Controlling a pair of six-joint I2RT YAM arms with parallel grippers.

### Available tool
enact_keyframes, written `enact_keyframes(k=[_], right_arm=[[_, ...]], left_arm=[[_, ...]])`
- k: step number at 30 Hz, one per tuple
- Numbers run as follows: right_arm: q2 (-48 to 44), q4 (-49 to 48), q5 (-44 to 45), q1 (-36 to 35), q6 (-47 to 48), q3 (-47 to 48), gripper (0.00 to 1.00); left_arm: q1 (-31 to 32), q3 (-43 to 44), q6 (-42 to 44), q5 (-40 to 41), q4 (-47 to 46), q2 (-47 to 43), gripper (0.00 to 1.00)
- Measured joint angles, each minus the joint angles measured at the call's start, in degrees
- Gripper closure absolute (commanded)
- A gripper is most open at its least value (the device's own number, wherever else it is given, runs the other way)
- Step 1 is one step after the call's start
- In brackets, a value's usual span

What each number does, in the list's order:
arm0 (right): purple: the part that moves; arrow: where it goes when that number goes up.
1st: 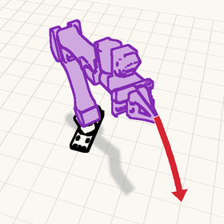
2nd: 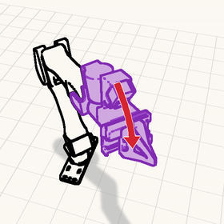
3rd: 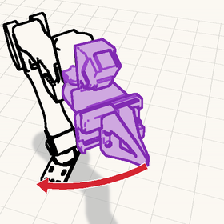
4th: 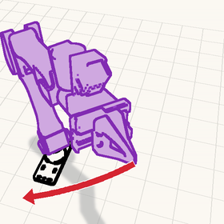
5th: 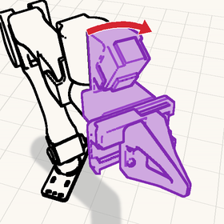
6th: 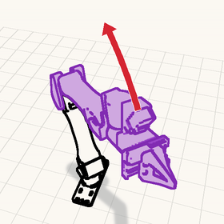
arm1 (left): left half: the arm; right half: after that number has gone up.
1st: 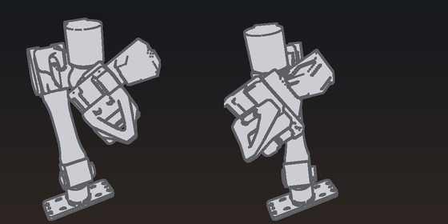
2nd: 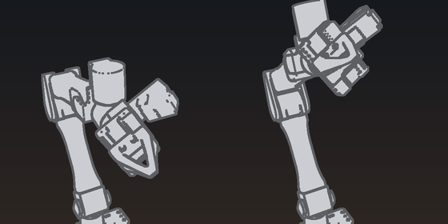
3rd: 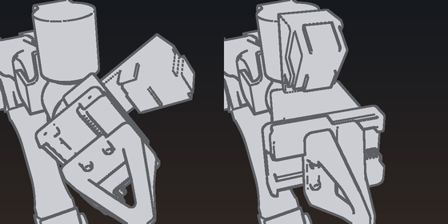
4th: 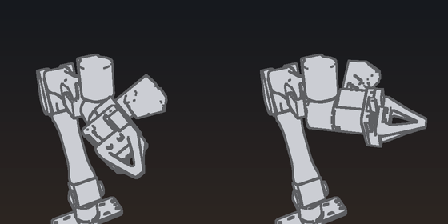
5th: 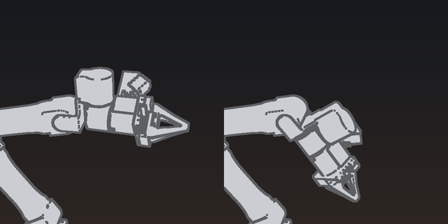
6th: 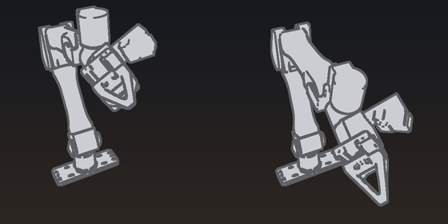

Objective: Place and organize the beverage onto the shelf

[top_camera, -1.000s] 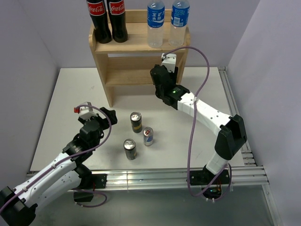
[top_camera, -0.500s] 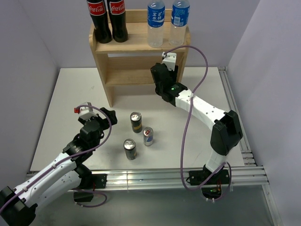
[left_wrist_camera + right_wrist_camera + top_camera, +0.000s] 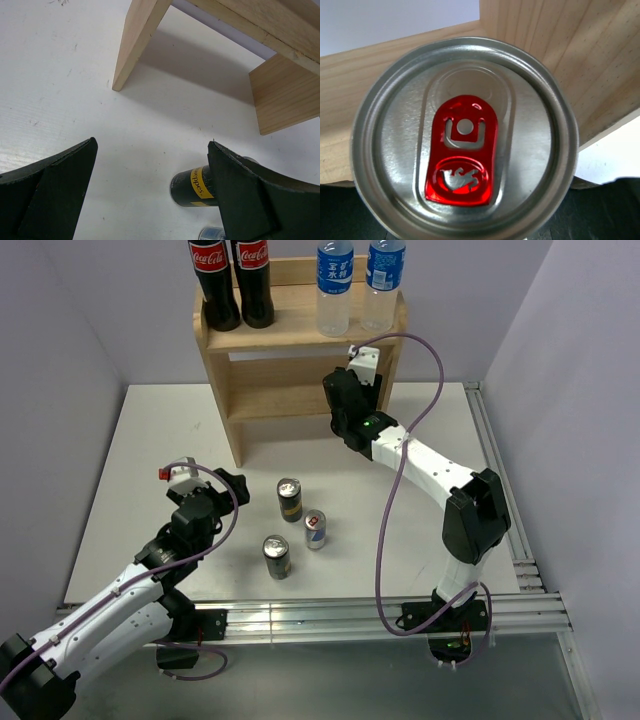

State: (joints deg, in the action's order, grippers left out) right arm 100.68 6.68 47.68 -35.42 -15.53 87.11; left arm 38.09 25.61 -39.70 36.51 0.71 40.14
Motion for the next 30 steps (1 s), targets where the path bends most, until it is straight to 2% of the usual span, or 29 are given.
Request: enact_keyframes(k=[13,15,18,19,22,25,30], right_arm=[[-0.02,-6.93,1.6,0.17,-0.02,-1.27,1.0],[-0.02,-7.13,2.1,0.2,-0.02,-1.25,0.98],[-0.02,-7.1,2.4,0.22,-0.02,-1.22,0.76],[-0.02,-7.1,2.43,0.22,-0.04,-1.22,0.6],[-0.02,-7.1,2.43,0.22,-0.07,-1.22,0.42],[0.0,-7.08,2.36,0.24,-0.28,-1.2,0.33],[0.07,-7.17,2.51,0.33,-0.9,-1.09,0.25]], left_arm=[[0.0,0.0,0.0,0.0,0.0,0.28,0.01],[0.0,0.0,0.0,0.0,0.0,0.35,0.01],[0.0,0.0,0.0,0.0,0.0,0.37,0.01],[0.0,0.0,-0.02,0.0,0.0,0.37,0.01],[0.0,0.0,0.0,0.02,0.0,0.35,0.01],[0.0,0.0,0.0,0.02,0.0,0.35,0.01],[0.0,0.0,0.0,0.17,0.0,0.35,0.01]])
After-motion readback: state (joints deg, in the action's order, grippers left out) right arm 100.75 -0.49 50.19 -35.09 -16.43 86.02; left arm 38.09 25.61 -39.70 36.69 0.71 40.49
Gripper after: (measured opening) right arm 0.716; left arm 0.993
